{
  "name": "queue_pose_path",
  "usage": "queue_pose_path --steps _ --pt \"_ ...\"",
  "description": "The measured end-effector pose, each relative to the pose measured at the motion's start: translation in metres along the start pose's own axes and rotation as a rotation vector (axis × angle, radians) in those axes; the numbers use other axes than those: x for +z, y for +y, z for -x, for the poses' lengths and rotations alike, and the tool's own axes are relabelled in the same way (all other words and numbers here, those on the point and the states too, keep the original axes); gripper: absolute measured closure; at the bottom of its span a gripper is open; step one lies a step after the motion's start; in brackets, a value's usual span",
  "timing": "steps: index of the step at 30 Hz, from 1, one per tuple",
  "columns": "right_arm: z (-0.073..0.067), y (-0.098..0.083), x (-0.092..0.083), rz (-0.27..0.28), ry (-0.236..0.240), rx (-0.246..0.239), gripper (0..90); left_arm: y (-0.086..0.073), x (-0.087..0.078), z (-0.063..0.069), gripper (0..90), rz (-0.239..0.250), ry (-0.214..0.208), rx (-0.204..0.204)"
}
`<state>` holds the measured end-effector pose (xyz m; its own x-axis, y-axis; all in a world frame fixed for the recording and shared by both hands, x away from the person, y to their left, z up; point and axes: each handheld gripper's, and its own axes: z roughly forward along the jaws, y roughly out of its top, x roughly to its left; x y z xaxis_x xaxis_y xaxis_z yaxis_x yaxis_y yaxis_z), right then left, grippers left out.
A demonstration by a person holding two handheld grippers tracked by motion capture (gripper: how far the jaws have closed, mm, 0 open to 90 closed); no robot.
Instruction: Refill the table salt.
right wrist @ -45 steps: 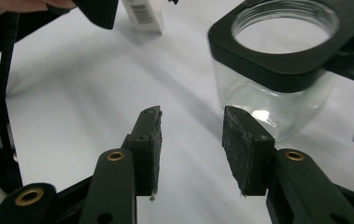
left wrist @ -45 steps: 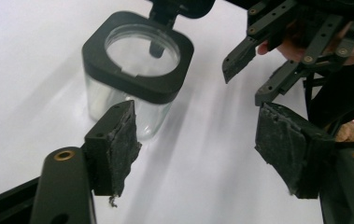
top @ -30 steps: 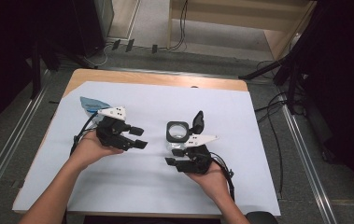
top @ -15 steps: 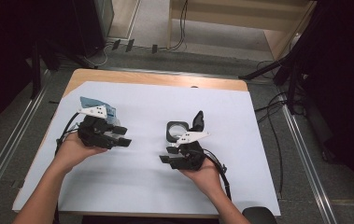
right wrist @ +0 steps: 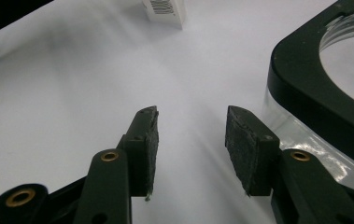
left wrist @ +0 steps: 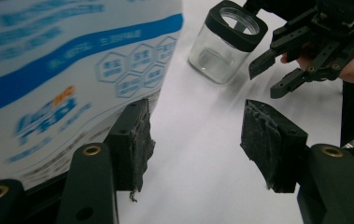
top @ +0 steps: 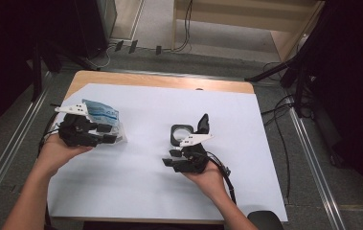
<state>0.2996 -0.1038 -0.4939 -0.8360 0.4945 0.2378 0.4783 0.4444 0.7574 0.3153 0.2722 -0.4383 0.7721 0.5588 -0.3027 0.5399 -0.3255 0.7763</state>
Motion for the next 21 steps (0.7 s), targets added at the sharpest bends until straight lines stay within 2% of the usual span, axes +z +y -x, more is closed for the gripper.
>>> queue_pose_path --steps 6,11,14,17,21 --pt "0.0 0.0 0.001 0.0 0.002 -0.003 55.4 -0.004 -0.017 -0.007 43.3 0.015 0.043 -0.017" --pt "0.001 0.0 0.002 -0.001 0.004 -0.003 55.5 -0.008 -0.029 -0.016 43.9 0.028 0.061 -0.031" --pt "0.001 0.0 0.002 -0.003 0.005 -0.004 55.6 -0.01 -0.037 -0.024 45.2 0.032 0.072 -0.036" --pt "0.001 0.0 0.002 -0.007 0.003 -0.004 55.5 -0.013 -0.045 -0.03 44.9 0.027 0.102 -0.035" --pt "0.0 -0.001 0.0 -0.012 -0.004 -0.002 55.6 -0.017 -0.055 -0.043 45.4 0.06 0.113 -0.066"
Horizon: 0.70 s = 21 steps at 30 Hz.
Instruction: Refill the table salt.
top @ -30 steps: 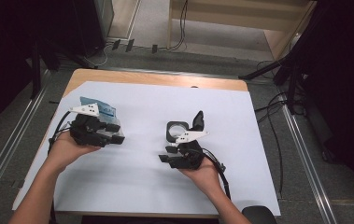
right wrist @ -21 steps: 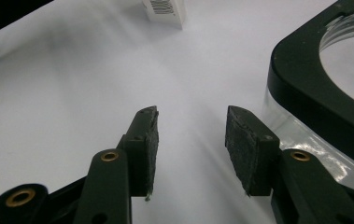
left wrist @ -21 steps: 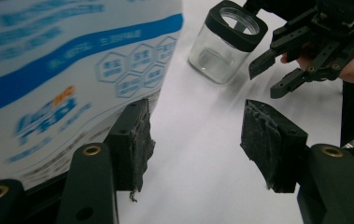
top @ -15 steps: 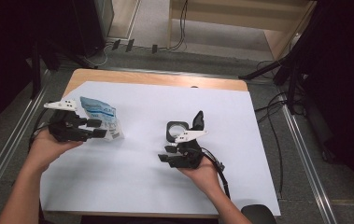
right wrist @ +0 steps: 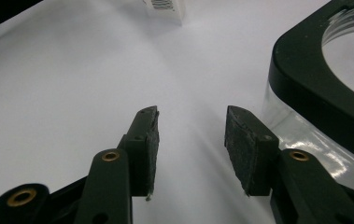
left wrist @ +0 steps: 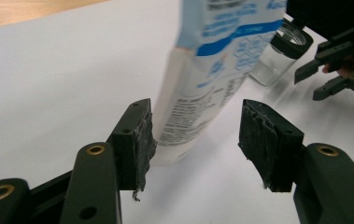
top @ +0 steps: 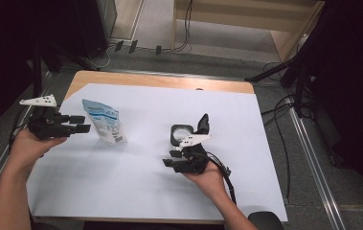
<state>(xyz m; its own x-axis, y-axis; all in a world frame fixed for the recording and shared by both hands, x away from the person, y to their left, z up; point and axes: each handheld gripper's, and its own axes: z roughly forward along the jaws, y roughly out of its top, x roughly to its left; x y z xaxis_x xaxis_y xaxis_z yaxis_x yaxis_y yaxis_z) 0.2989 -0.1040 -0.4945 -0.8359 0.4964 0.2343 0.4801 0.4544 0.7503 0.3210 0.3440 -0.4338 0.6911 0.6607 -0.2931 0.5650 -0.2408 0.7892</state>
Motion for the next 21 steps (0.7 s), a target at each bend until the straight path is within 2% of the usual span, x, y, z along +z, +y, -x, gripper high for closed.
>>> queue_pose_path --steps 3,4,9,11,12,14,19,21 --pt "-0.001 -0.001 -0.001 0.0 -0.003 -0.003 55.9 0.003 0.002 -0.009 46.5 0.009 -0.006 -0.018" --pt "-0.001 -0.001 -0.001 0.0 -0.003 -0.004 55.9 0.005 0.003 -0.01 47.0 0.009 -0.001 -0.011" --pt "-0.003 -0.003 -0.003 -0.006 -0.013 -0.006 55.9 0.017 0.013 -0.012 52.8 0.007 -0.029 0.036" --pt "-0.003 -0.004 -0.004 -0.001 -0.015 -0.003 55.9 0.021 0.017 -0.012 53.7 0.02 -0.048 0.051" --pt "-0.003 -0.005 -0.004 0.003 -0.017 0.0 55.9 0.023 0.02 -0.012 54.8 0.016 -0.064 0.054" --pt "-0.003 -0.007 -0.005 0.0 -0.019 0.002 55.9 0.026 0.024 -0.012 55.8 0.004 -0.069 0.077" --pt "-0.003 -0.01 -0.008 0.007 -0.03 0.013 55.9 0.031 0.032 -0.009 64.1 0.0 -0.116 0.117" --pt "-0.003 -0.011 -0.009 0.011 -0.036 0.014 55.9 0.031 0.035 -0.009 71.4 0.007 -0.132 0.136"
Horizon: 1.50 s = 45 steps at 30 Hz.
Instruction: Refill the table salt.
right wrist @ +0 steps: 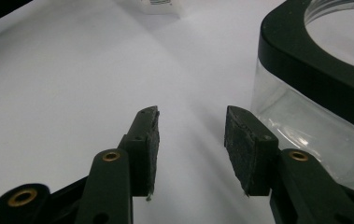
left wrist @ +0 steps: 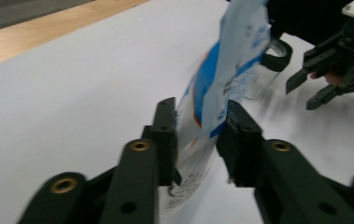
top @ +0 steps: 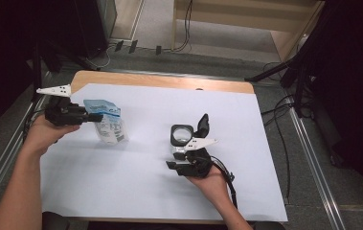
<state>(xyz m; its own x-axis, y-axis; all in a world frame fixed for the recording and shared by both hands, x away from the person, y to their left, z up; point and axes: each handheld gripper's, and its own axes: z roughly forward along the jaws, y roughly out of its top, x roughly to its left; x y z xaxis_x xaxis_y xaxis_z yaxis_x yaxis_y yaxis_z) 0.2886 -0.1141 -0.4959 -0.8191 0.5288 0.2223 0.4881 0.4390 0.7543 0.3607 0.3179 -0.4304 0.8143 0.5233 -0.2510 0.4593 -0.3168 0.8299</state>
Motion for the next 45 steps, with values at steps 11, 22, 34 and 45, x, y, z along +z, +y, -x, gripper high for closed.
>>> queue_pose_path --steps 11,22,34,45 --pt "-0.002 -0.001 -0.001 0.023 -0.007 0.002 55.8 0.012 0.009 0.014 90.0 0.003 -0.023 0.013" --pt "-0.009 0.006 0.0 0.058 0.004 -0.022 55.0 0.049 0.013 0.048 90.0 -0.036 -0.006 0.03" --pt "-0.032 0.043 0.021 0.109 -0.016 -0.076 50.5 0.098 0.008 0.085 90.0 -0.032 -0.052 0.062" --pt "-0.04 0.061 0.054 0.152 -0.069 -0.015 40.0 0.119 0.013 0.1 90.0 -0.056 -0.085 0.067"
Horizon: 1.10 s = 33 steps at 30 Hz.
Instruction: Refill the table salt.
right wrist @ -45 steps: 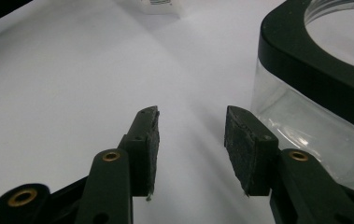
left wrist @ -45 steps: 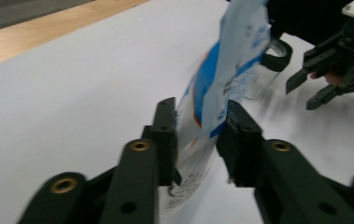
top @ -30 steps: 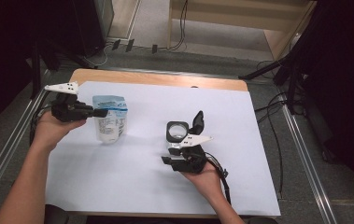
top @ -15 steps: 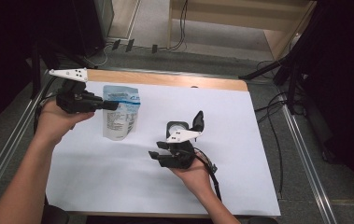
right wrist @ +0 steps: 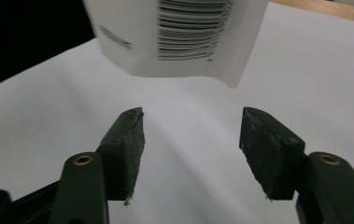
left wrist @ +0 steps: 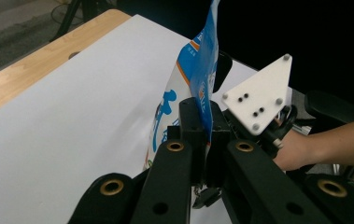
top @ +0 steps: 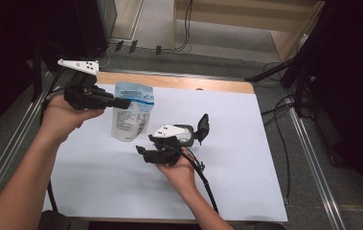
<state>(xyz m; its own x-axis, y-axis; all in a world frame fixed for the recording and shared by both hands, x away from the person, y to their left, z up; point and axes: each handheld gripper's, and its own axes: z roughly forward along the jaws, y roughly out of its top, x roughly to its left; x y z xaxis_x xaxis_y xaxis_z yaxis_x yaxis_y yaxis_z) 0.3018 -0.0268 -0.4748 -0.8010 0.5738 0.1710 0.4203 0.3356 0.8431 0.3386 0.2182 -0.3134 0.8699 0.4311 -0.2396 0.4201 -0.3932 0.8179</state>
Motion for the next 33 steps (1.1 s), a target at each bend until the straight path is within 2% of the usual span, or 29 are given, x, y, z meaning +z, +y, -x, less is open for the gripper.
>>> queue_pose_path --steps 3,9,13,21,25,28,31,33 --pt "-0.001 -0.001 0.006 0.002 -0.033 -0.001 39.5 0.003 0.001 0.006 90.0 -0.003 -0.011 0.004" --pt "-0.004 -0.004 0.017 0.007 -0.063 -0.002 38.4 0.005 0.002 0.013 90.0 -0.013 -0.021 0.0" --pt "-0.008 -0.007 0.024 0.031 -0.117 -0.035 38.1 0.005 0.006 0.016 90.0 -0.031 -0.037 -0.003" --pt "-0.01 -0.008 0.031 0.076 -0.129 -0.018 38.3 0.0 0.016 0.011 90.0 -0.053 -0.042 -0.04" --pt "-0.013 -0.009 0.031 0.081 -0.121 -0.045 39.7 -0.003 0.021 0.008 90.0 -0.051 -0.056 -0.063" --pt "-0.017 -0.009 0.031 0.082 -0.123 -0.087 39.7 -0.002 0.024 0.007 90.0 -0.059 -0.05 -0.064" --pt "-0.018 -0.01 0.031 0.078 -0.106 -0.092 39.6 -0.001 0.026 0.006 90.0 -0.07 -0.041 -0.073" --pt "-0.022 -0.01 0.031 0.072 -0.101 -0.122 39.7 -0.001 0.03 0.005 90.0 -0.074 -0.051 -0.083"
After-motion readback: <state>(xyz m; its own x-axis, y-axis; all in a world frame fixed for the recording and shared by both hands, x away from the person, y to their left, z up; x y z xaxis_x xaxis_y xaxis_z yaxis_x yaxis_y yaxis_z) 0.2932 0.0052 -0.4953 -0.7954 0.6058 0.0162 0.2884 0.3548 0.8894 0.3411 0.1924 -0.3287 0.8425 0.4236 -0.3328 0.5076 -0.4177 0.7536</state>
